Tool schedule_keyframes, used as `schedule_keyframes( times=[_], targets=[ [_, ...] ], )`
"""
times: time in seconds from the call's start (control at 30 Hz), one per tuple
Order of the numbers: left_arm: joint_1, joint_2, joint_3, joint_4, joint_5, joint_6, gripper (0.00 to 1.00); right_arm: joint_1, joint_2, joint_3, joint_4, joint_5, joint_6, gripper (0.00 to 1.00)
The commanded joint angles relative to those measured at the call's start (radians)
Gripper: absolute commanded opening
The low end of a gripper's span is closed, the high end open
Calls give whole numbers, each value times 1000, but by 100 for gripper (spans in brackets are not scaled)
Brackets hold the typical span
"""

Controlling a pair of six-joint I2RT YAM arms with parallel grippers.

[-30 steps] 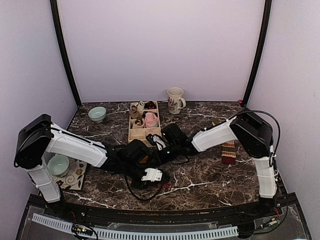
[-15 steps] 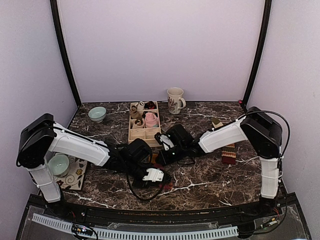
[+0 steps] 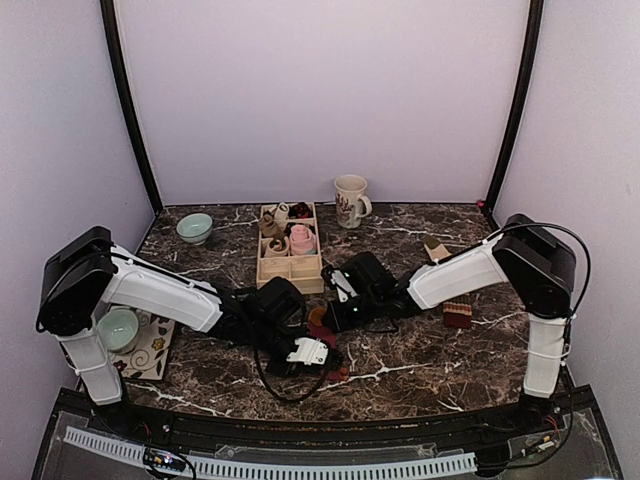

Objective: Roll the socks
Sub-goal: Roll the sock at the center of the board.

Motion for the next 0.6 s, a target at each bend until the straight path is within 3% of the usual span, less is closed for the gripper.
schedule_keyframes(
  times=[0.0, 0.27, 0.57],
  targets=[
    [-8, 81, -33, -193, 14, 17, 0, -37, 47, -21, -140, 105, -9, 0],
    [-8, 89, -6, -247, 14, 47, 0, -101, 15, -35, -158, 146, -4, 0],
    [-8, 123, 16, -269, -5, 41, 0, -102, -35, -106, -64, 105, 8, 0]
  ],
)
